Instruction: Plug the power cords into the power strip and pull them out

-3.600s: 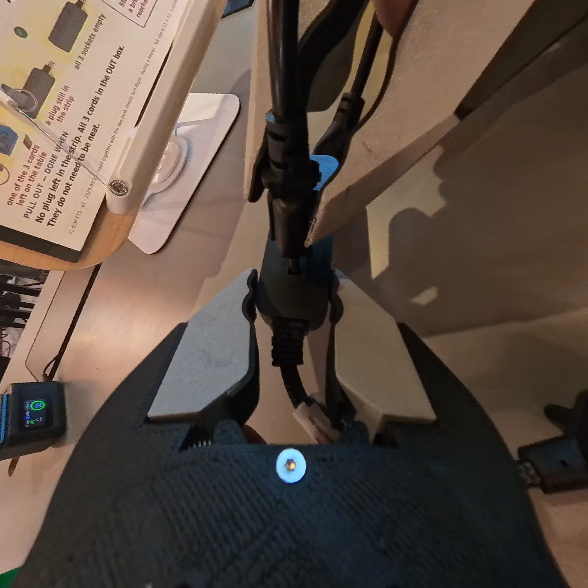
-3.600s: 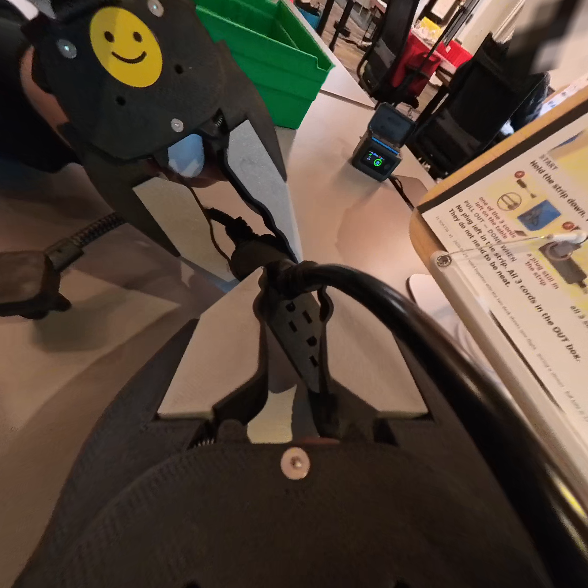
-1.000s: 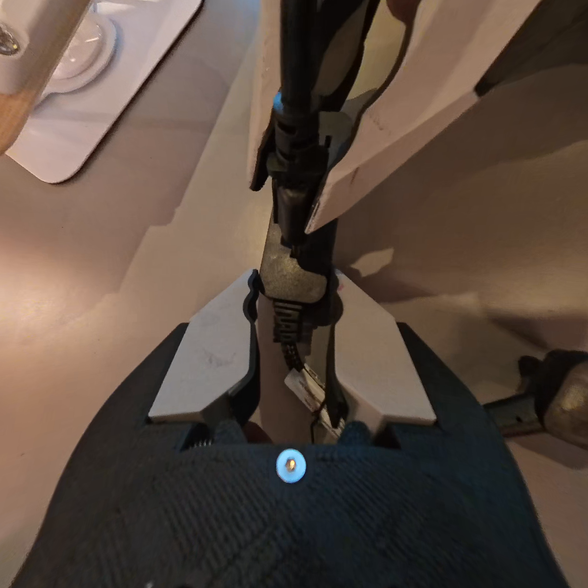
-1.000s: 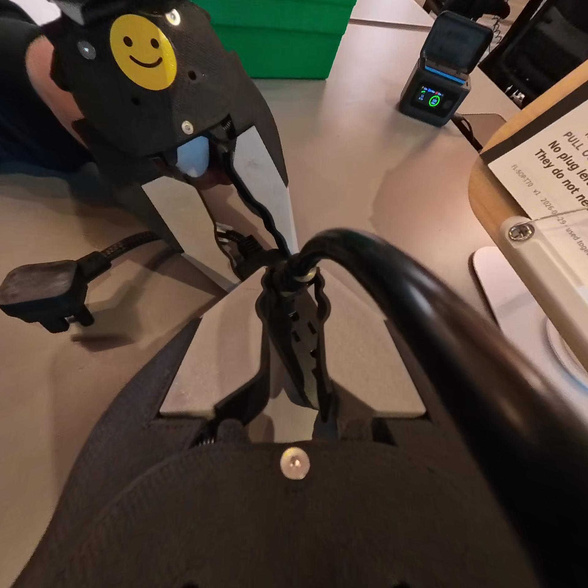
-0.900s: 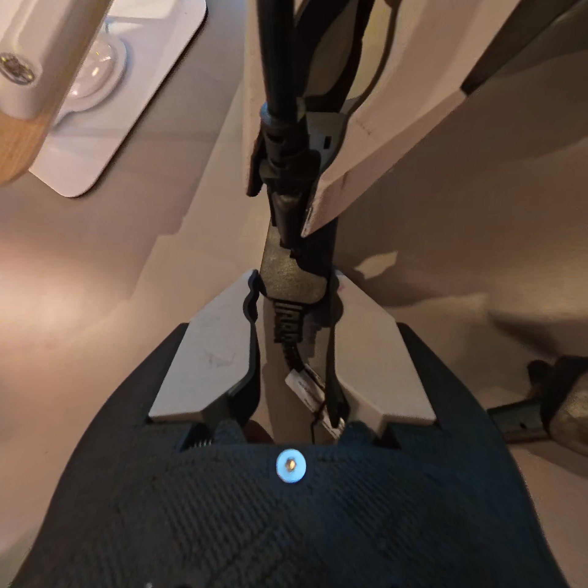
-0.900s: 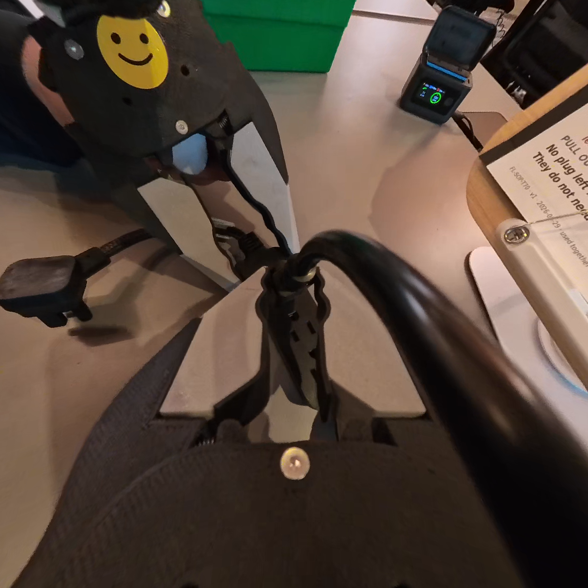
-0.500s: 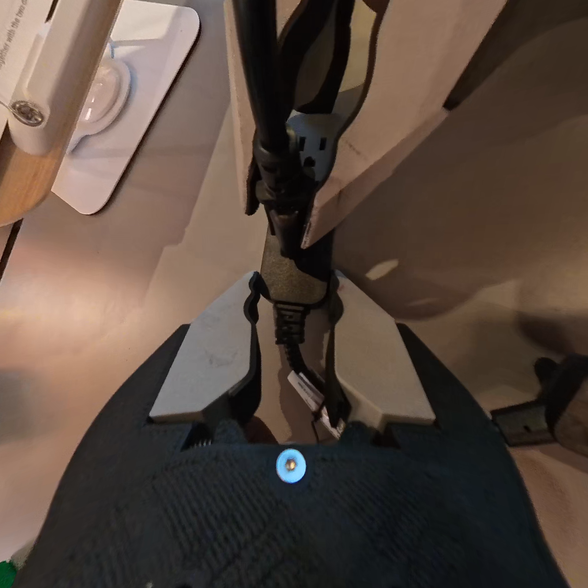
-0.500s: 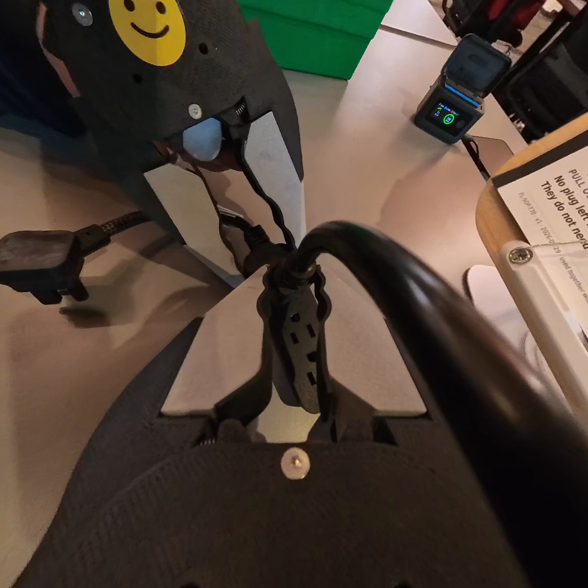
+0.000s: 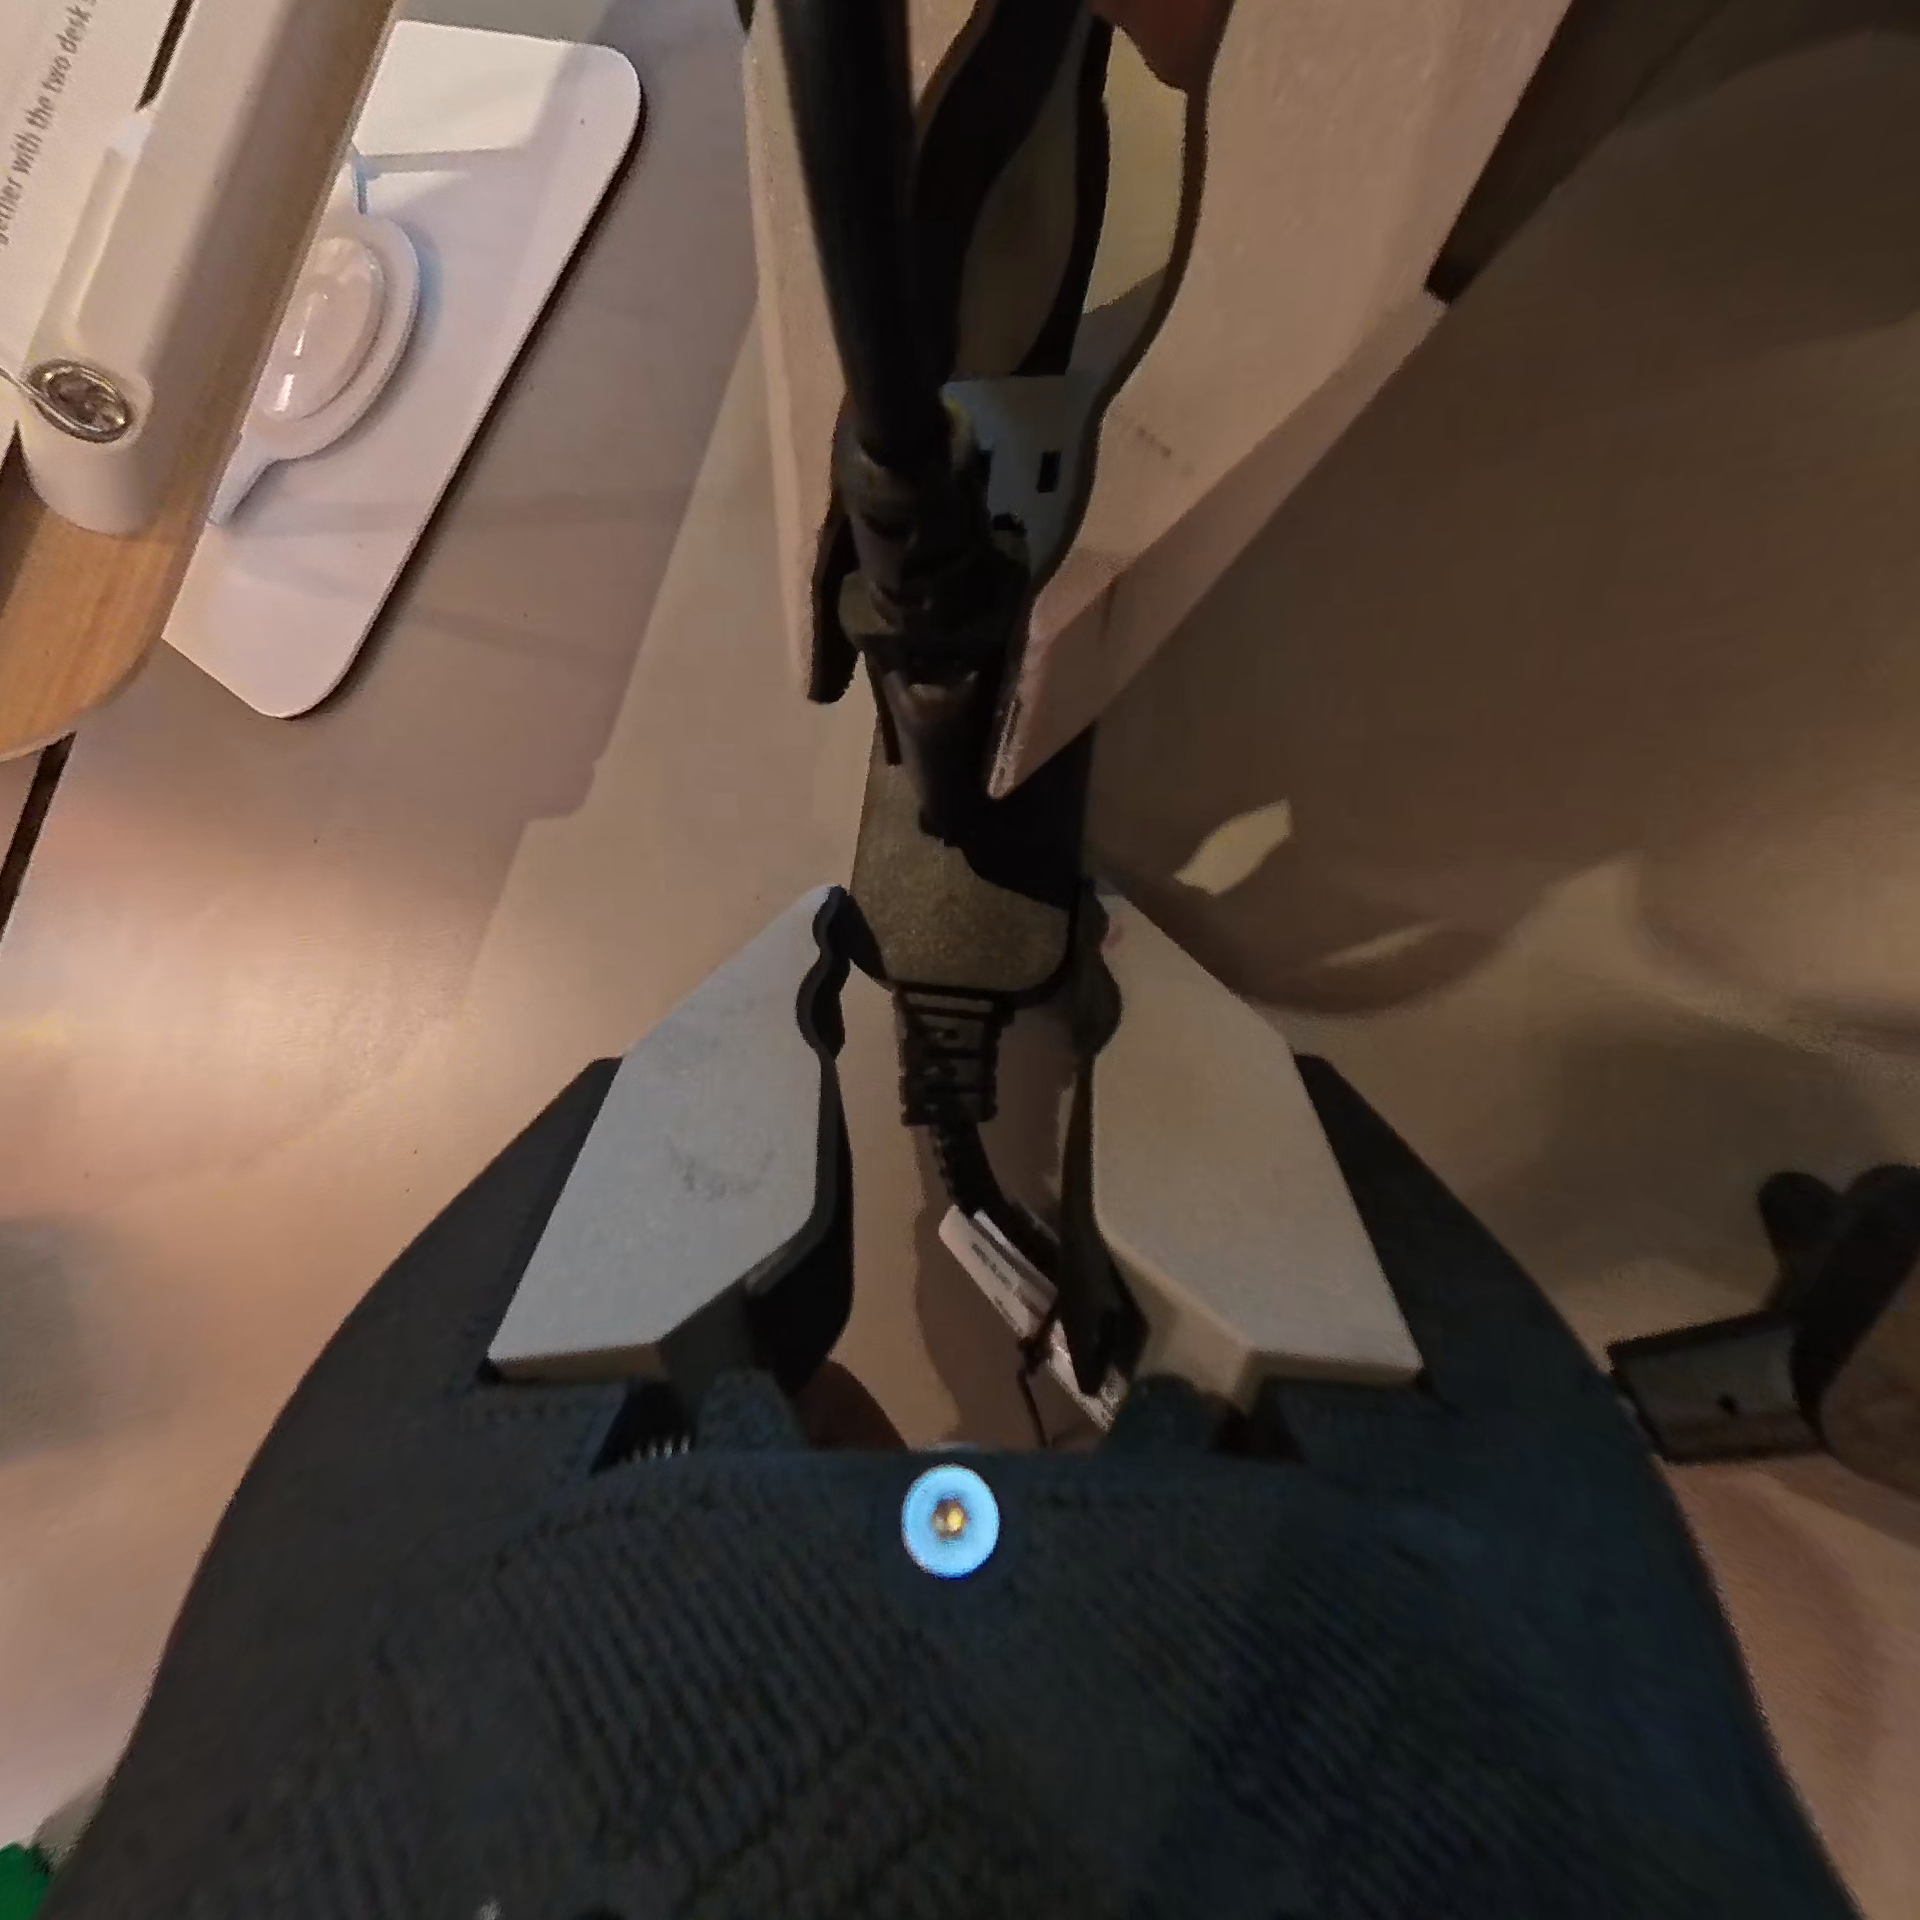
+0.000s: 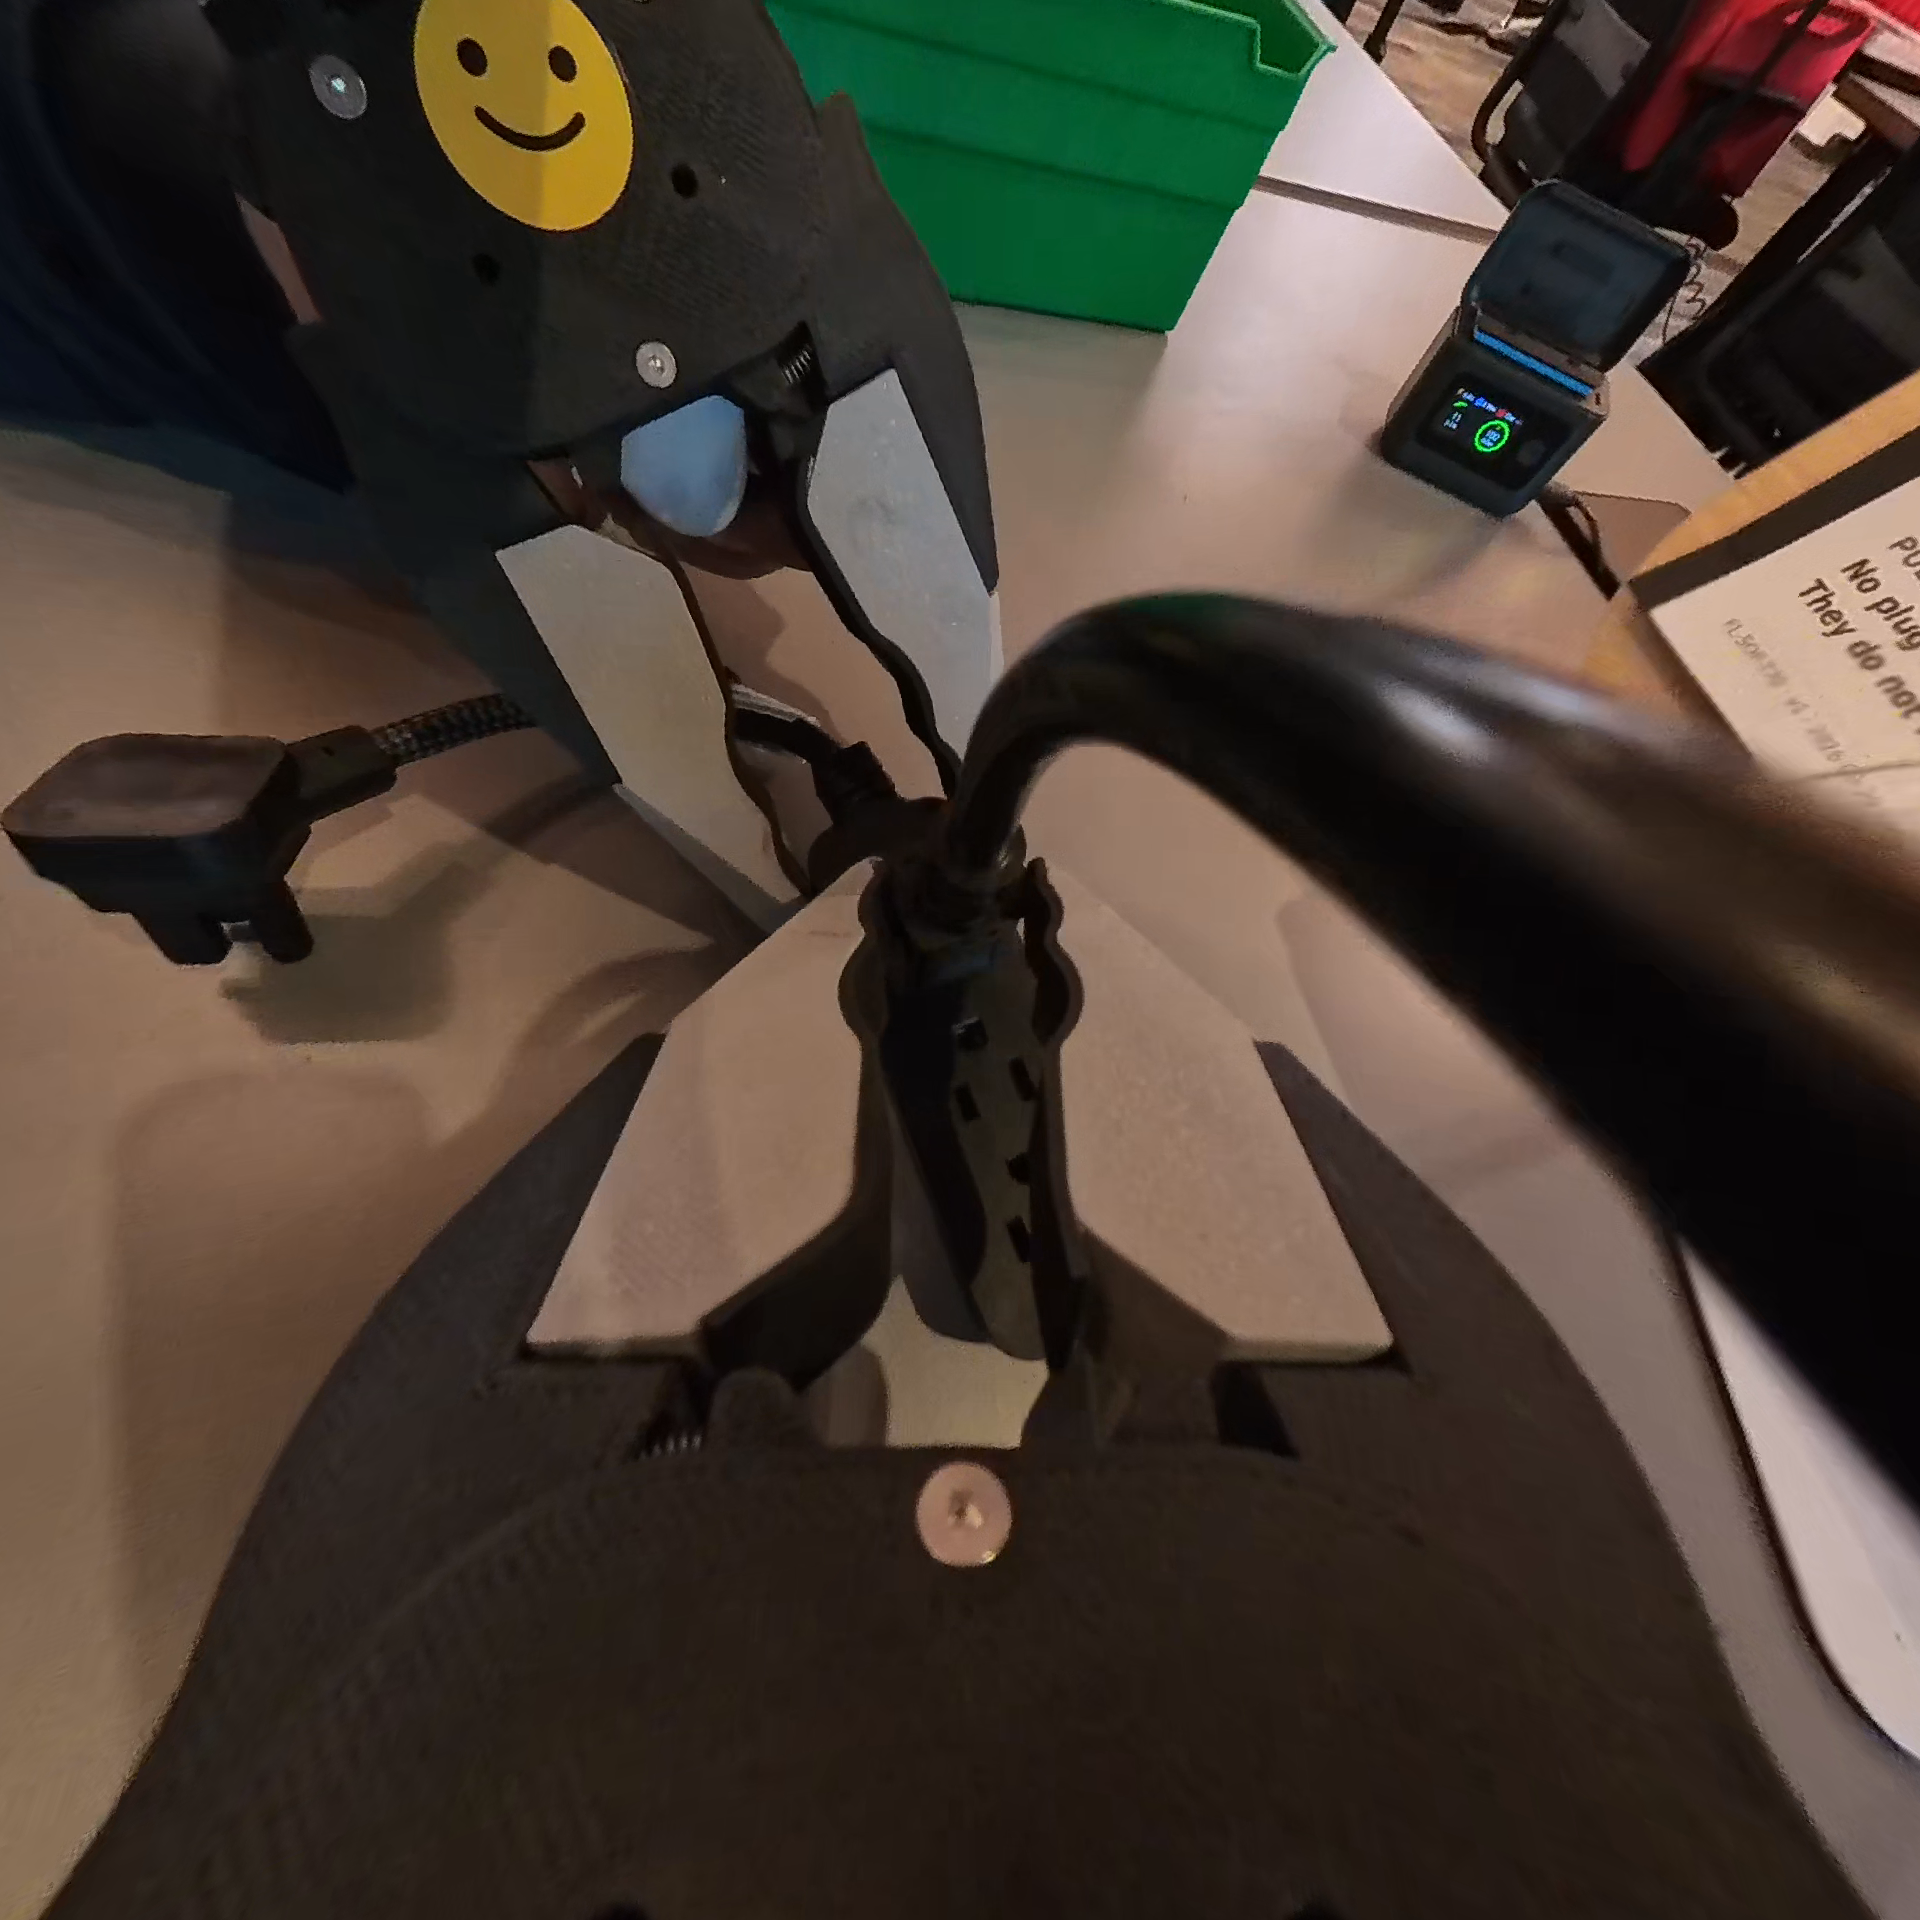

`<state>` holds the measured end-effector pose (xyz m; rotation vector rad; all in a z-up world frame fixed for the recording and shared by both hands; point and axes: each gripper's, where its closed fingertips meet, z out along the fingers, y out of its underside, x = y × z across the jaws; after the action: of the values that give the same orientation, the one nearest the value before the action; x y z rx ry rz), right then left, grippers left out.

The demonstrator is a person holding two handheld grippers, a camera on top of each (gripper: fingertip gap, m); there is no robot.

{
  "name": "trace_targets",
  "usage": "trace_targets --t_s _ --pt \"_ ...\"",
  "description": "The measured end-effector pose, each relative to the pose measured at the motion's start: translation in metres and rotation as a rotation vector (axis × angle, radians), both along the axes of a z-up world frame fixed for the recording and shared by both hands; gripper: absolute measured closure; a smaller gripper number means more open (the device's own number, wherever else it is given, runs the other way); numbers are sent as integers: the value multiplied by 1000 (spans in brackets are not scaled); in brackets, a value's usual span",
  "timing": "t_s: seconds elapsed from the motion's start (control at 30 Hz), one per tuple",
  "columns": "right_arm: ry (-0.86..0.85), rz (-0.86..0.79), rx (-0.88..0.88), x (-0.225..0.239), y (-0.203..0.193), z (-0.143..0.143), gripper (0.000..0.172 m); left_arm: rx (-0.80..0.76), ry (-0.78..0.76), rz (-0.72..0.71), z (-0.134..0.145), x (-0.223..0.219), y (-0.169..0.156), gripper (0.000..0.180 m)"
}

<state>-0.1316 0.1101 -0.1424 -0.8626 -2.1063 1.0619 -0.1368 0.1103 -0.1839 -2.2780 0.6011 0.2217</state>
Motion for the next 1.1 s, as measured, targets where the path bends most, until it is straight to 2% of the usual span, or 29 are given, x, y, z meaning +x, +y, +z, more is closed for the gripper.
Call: trace_targets --t_s 0.43,0.57,0.67,0.77,0.9,0.97,1.1 --pt "45 26 29 3 -1 3 147 -6 62 8 4 1 -1 141" --pt "55 15 -23 1 0 13 147 11 51 -10 11 -1 -2 140" --pt "-46 40 16 8 -2 1 96 67 109 -18 21 -8 -2 140" --pt "-84 17 146 7 3 -18 89 62 88 -30 19 -8 -3 140" --pt "-94 -18 268 0 10 -31 103 73 98 -58 21 -2 -3 140" --pt "-94 -18 284 -1 13 -33 122 75 84 -78 22 2 -4 140" --pt "-114 40 260 6 8 -35 128 80 9 -87 24 9 -6 139"
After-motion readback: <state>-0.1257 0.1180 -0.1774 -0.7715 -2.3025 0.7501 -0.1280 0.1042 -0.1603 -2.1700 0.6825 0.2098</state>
